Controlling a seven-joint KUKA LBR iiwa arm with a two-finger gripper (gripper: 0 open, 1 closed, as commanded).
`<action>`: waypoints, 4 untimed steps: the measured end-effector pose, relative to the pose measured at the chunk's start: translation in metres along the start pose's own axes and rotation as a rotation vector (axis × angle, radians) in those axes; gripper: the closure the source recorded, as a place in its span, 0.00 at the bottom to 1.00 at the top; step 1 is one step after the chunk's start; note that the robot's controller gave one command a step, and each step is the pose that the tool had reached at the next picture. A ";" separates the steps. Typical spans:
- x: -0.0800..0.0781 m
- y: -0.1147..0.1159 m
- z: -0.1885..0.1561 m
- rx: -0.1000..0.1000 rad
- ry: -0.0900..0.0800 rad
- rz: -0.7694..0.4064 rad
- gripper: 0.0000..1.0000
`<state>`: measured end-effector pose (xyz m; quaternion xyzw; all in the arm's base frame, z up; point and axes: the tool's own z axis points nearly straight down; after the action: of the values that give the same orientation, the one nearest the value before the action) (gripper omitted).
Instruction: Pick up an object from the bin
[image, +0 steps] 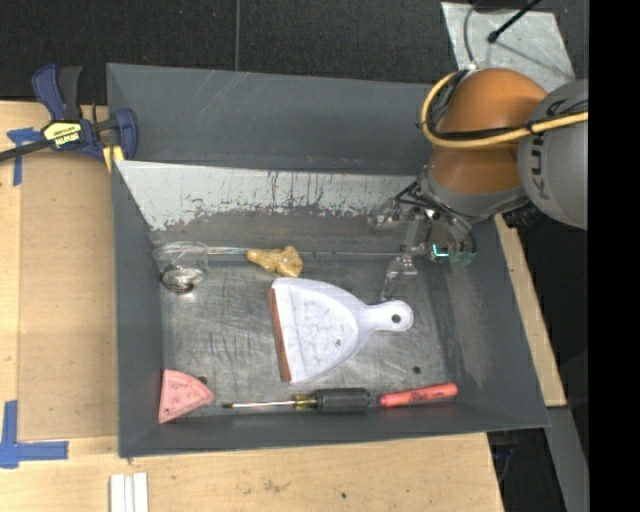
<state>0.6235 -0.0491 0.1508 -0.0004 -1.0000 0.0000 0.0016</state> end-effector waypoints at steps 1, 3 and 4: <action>-0.002 0.000 -0.004 0.001 -0.007 -0.001 0.00; 0.034 0.008 -0.009 0.001 -0.007 -0.283 0.00; 0.043 0.006 0.005 0.000 -0.006 -0.088 0.00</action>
Offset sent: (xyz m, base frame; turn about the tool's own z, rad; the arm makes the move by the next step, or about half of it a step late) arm -0.0436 0.0085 0.0233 -0.3270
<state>0.5801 -0.0429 0.1457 0.0435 -0.9991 0.0000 -0.0014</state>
